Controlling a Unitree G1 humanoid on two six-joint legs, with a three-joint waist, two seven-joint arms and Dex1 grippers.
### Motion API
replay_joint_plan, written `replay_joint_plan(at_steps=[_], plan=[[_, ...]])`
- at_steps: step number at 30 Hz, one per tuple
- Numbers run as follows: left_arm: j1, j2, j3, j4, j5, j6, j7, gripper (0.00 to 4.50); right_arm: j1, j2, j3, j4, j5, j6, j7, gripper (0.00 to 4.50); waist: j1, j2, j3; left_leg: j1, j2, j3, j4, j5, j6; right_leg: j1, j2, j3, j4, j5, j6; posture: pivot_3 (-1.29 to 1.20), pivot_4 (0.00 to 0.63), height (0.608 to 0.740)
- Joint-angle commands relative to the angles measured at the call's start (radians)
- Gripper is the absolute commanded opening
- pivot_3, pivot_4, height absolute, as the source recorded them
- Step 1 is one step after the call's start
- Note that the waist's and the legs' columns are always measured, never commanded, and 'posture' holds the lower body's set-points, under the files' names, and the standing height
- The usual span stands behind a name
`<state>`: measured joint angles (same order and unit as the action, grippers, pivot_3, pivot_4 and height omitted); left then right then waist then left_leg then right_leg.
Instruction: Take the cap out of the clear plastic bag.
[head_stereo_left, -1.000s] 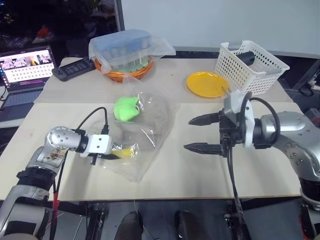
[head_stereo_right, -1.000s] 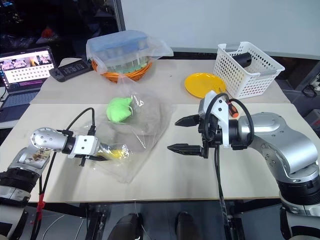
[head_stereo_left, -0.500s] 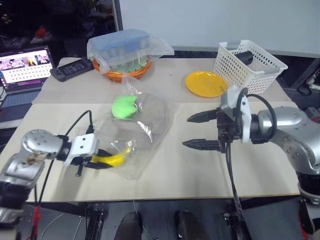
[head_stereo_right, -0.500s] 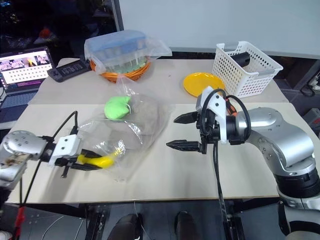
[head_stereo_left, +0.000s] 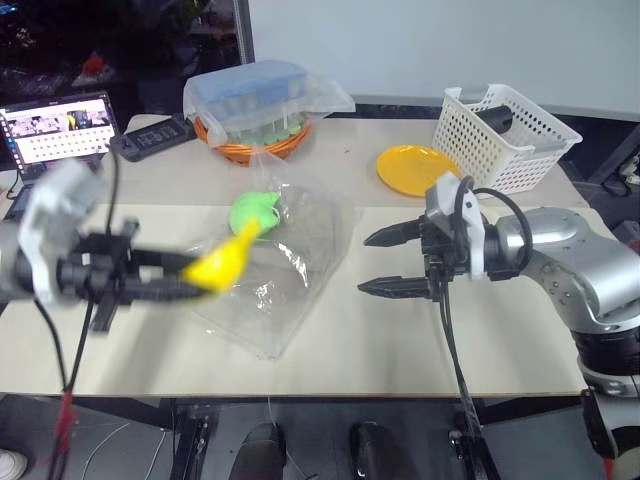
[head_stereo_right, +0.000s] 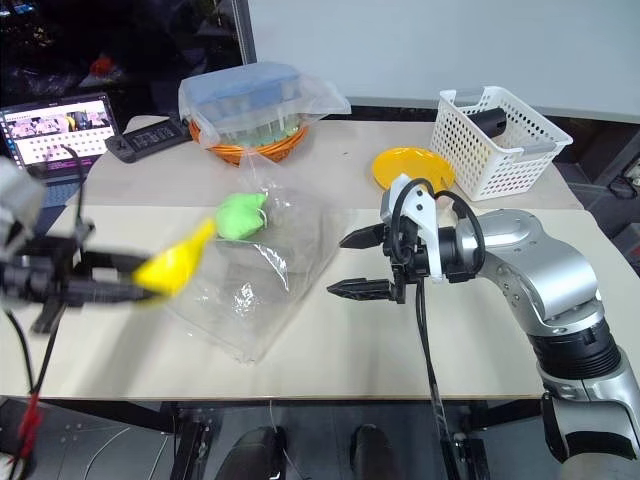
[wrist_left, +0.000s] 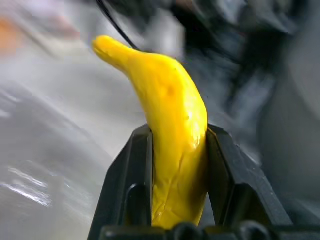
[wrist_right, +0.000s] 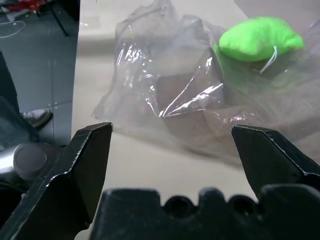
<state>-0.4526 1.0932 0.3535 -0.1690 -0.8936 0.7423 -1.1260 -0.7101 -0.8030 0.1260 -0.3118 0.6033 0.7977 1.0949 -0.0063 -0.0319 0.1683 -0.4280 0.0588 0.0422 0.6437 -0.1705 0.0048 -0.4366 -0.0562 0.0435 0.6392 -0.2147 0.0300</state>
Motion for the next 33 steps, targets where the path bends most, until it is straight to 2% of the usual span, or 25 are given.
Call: replay_joint_plan(at_steps=[1,5,9,15,17,19,22,25,27,32,33], plan=[[-0.087,-0.088,-0.056,0.287,0.242,-0.076,0.296,0.95,-0.022,0.006,-0.021,-0.007,-0.009,-0.023,-0.007,4.50,-0.003,0.000,0.000,0.002,0.000,0.000,0.000,0.000,0.000,0.000,0.000,0.001,0.002,0.000,0.000,0.00,0.150,0.740],[-0.178,-0.173,-0.072,0.594,0.419,-0.150,0.537,0.95,-0.015,0.006,-0.028,-0.009,-0.017,-0.022,-0.016,4.50,-0.011,-0.003,0.001,0.002,0.001,0.000,0.000,0.000,0.000,-0.001,0.003,0.002,0.003,0.000,-0.001,0.00,0.150,0.740],[-0.275,-0.214,-0.051,0.840,0.493,-0.232,0.647,0.95,-0.008,0.000,-0.039,-0.020,-0.012,-0.010,-0.027,4.50,-0.006,-0.006,0.002,-0.002,0.002,0.000,0.000,0.000,0.000,-0.004,0.003,0.002,0.003,0.001,-0.003,0.00,0.150,0.740],[-0.362,-0.211,-0.042,1.140,0.565,-0.316,0.728,0.95,0.004,-0.005,-0.051,-0.041,0.002,0.006,-0.048,4.50,-0.005,-0.007,0.002,-0.004,0.000,0.000,0.000,0.000,-0.001,-0.004,0.001,0.001,0.002,0.004,-0.007,0.00,0.150,0.740],[-0.371,-0.205,-0.042,1.208,0.588,-0.349,0.744,1.95,0.005,-0.005,-0.054,-0.047,0.006,0.011,-0.053,4.50,-0.005,-0.007,0.002,-0.004,0.000,0.000,0.000,0.000,-0.001,-0.004,0.001,0.001,0.001,0.004,-0.007,0.00,0.150,0.740],[-0.374,-0.200,-0.043,1.253,0.608,-0.374,0.752,2.46,0.005,-0.005,-0.056,-0.052,0.009,0.016,-0.057,4.50,-0.006,-0.007,0.002,-0.004,0.000,0.000,0.000,0.000,-0.001,-0.004,0.001,0.001,0.002,0.004,-0.007,0.00,0.150,0.740],[-0.363,-0.197,-0.030,1.272,0.609,-0.377,0.740,3.59,0.005,-0.009,-0.063,-0.058,0.017,0.024,-0.061,4.50,-0.007,-0.008,0.002,-0.003,0.001,0.000,0.000,0.000,-0.001,-0.004,0.001,0.000,0.002,0.004,-0.007,0.00,0.150,0.740],[-0.340,-0.194,-0.007,1.208,0.588,-0.345,0.714,4.45,0.000,-0.016,-0.072,-0.057,0.027,0.030,-0.057,4.50,-0.006,-0.008,0.002,-0.003,0.001,0.000,0.000,0.000,-0.001,-0.004,0.001,0.000,0.002,0.004,-0.007,0.00,0.150,0.740],[-0.299,-0.195,0.029,1.064,0.533,-0.271,0.664,4.45,-0.013,-0.020,-0.081,-0.049,0.039,0.033,-0.051,4.50,-0.006,-0.008,0.003,-0.003,0.001,0.000,0.000,0.000,-0.001,-0.004,0.001,0.000,0.002,0.004,-0.007,0.00,0.150,0.740],[0.004,-0.183,0.117,0.369,0.212,0.093,0.413,4.45,-0.083,-0.001,-0.089,-0.010,0.069,0.027,-0.020,4.50,-0.014,-0.012,0.005,-0.004,0.001,0.000,0.000,0.000,-0.001,-0.005,0.000,0.000,0.002,0.004,-0.008,0.00,0.150,0.740],[0.051,-0.182,0.138,0.275,0.160,0.141,0.393,4.45,-0.097,0.007,-0.084,-0.001,0.070,0.022,-0.014,4.50,-0.015,-0.012,0.005,-0.004,0.001,0.001,0.000,-0.001,-0.002,-0.005,-0.001,0.001,0.002,0.004,-0.008,0.00,0.150,0.740]])
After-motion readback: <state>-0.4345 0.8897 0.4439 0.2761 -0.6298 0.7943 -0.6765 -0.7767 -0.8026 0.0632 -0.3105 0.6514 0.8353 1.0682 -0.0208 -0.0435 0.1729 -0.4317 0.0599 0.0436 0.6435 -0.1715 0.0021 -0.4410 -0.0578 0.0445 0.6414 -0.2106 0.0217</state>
